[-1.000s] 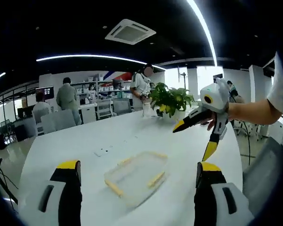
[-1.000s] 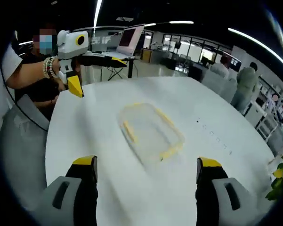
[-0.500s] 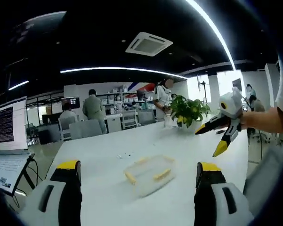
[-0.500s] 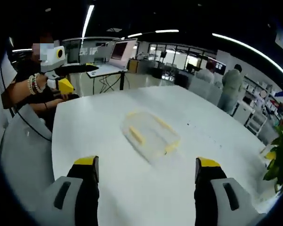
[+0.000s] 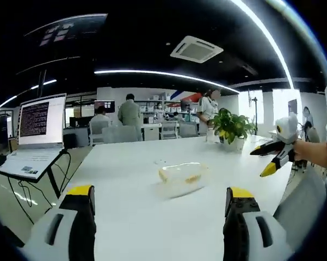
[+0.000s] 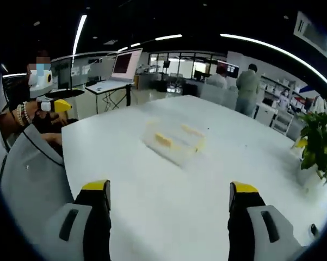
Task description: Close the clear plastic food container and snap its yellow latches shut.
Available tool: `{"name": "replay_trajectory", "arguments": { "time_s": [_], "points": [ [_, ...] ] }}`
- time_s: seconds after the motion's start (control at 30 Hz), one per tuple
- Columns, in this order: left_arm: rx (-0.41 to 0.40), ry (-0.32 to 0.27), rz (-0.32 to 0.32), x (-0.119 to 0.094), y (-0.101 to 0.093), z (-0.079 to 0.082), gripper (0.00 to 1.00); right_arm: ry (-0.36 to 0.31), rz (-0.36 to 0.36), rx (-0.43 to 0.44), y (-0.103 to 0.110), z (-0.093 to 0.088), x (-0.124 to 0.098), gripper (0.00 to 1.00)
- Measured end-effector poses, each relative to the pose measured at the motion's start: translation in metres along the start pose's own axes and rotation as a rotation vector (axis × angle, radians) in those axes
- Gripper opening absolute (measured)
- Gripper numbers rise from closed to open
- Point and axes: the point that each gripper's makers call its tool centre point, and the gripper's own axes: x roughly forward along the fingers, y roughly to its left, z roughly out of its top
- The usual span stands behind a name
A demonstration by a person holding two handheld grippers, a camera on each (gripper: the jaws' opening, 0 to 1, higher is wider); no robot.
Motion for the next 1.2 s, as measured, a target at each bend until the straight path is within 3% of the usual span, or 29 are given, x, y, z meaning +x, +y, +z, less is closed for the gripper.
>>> {"name": "replay_trajectory", "arguments": {
  "time_s": [0.17, 0.5, 0.6, 0.7, 0.77, 0.9, 0.97, 1.0, 1.03, 1.1, 1.2],
  "points": [
    [-0.029, 0.078, -0.024, -0.011, -0.011, -0.024, 0.97, -0.016, -0.031, 0.048, 0.006, -0.008, -0.016, 0.89],
    [-0.064, 0.08, -0.07, -0.02, -0.039, -0.04, 0.95, -0.006, -0.069, 0.132, 0.011, -0.031, -0.035, 0.87],
    [-0.079, 0.134, -0.106, -0.023, -0.05, -0.051, 0.94, 0.005, -0.074, 0.124, 0.015, -0.035, -0.039, 0.86],
    [-0.077, 0.116, -0.1, -0.025, -0.051, -0.05, 0.93, -0.023, -0.07, 0.113, 0.019, -0.034, -0.044, 0.85],
    [-0.126, 0.102, -0.1, -0.024, -0.05, -0.049, 0.95, -0.061, -0.035, 0.078, 0.027, -0.031, -0.045, 0.83],
    [-0.14, 0.137, -0.086, -0.024, -0.046, -0.056, 0.99, -0.103, -0.062, 0.023, 0.025, -0.023, -0.042, 0.88],
    [-0.126, 0.133, -0.085, -0.024, -0.046, -0.055, 0.99, -0.095, -0.062, 0.039, 0.025, -0.025, -0.038, 0.92],
    [-0.121, 0.121, -0.075, -0.023, -0.044, -0.054, 0.99, -0.038, -0.051, 0.071, 0.028, -0.036, -0.036, 0.93],
    [-0.129, 0.117, -0.063, -0.023, -0.042, -0.053, 0.98, -0.025, -0.039, 0.069, 0.029, -0.039, -0.034, 0.93],
    [-0.197, 0.119, -0.032, -0.023, -0.036, -0.055, 0.97, -0.005, -0.04, 0.051, 0.029, -0.045, -0.031, 0.92],
    [-0.202, 0.141, -0.025, -0.023, -0.035, -0.058, 0.97, 0.069, -0.04, 0.0, 0.031, -0.056, -0.027, 0.98]
  ]
}}
